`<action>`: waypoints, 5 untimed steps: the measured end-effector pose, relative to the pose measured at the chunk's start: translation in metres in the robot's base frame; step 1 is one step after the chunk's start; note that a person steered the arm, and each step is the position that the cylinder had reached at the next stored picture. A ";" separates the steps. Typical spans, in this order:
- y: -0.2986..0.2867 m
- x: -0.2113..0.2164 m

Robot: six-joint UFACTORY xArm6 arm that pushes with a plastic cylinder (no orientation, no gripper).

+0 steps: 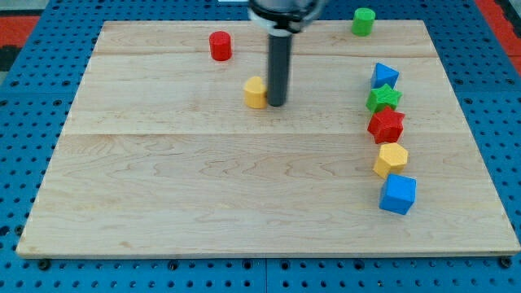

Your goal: Slide the yellow hexagon to the center

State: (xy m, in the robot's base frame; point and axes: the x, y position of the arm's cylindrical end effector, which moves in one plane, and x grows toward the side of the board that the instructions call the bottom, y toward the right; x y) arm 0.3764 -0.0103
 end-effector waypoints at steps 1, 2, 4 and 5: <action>-0.044 -0.007; -0.047 0.000; -0.037 -0.026; 0.048 -0.003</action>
State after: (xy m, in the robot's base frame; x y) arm 0.3731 0.0382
